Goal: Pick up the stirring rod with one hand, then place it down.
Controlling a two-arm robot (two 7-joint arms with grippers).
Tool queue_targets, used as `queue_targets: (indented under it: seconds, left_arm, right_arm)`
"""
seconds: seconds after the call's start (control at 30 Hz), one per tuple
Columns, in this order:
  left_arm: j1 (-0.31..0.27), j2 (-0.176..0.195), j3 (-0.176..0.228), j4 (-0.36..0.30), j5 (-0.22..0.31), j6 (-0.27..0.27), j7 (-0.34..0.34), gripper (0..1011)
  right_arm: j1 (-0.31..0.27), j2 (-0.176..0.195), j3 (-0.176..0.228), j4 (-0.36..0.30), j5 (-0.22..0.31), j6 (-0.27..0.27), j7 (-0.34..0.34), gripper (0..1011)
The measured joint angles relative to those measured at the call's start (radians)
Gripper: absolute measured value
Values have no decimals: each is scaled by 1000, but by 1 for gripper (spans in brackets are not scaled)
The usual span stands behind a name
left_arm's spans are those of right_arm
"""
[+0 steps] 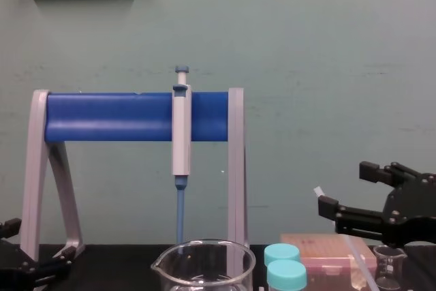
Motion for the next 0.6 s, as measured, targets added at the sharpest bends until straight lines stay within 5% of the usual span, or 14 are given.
queue_targets:
  seconds: [0.6]
  left_arm:
    - [0,0,0,0,0,0,0,1000]
  right_arm:
    - [88,-54,9,114,40,106,127,1003]
